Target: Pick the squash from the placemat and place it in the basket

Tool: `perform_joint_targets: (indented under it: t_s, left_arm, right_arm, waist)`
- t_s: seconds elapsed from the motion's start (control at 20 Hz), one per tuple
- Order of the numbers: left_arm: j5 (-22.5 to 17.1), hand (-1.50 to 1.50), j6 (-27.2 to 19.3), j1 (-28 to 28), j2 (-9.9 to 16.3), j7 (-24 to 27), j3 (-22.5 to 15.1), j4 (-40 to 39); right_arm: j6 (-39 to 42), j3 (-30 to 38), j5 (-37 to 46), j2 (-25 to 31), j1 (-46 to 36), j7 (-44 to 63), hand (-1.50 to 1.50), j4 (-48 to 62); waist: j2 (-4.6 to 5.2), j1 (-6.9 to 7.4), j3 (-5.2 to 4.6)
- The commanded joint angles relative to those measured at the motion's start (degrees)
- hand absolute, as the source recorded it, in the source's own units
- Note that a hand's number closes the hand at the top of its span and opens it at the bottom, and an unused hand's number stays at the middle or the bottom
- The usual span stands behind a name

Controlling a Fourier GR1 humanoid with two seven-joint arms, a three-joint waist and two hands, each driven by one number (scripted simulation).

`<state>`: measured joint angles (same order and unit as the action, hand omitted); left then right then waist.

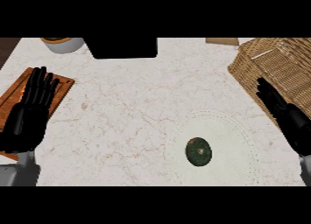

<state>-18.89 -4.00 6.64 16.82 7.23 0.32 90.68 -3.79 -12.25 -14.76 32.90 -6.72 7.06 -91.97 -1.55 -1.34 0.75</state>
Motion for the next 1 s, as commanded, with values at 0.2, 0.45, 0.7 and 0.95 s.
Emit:
perform_joint_targets:
  t_s: [0.2,0.45,0.7,0.95]
  left_arm:
    - [5.23,0.00,-2.82,-0.28,5.47,-10.31,-0.44,-5.29]
    - [5.58,0.00,-1.12,0.91,5.33,-14.84,-3.20,-8.67]
    - [5.85,0.00,-1.41,2.60,6.07,-16.81,-1.84,-10.42]
    - [6.37,0.00,-0.67,4.82,6.71,-17.80,-1.00,-12.16]
  right_arm:
    - [4.74,10.42,-11.45,-6.41,-8.79,-16.10,1.50,-2.67]
    - [4.42,-9.07,17.74,-2.90,-10.79,-25.80,-1.50,-8.20]
    - [-14.68,-22.05,34.62,-19.97,-9.64,-20.25,-1.50,-6.63]
    - [-11.90,-26.27,42.89,-24.95,-15.55,8.25,-1.50,-12.89]
  waist:
    - [1.96,1.63,-0.29]
    - [1.94,2.57,-0.70]
    - [1.48,1.73,-0.81]
    - [1.27,1.06,-0.87]
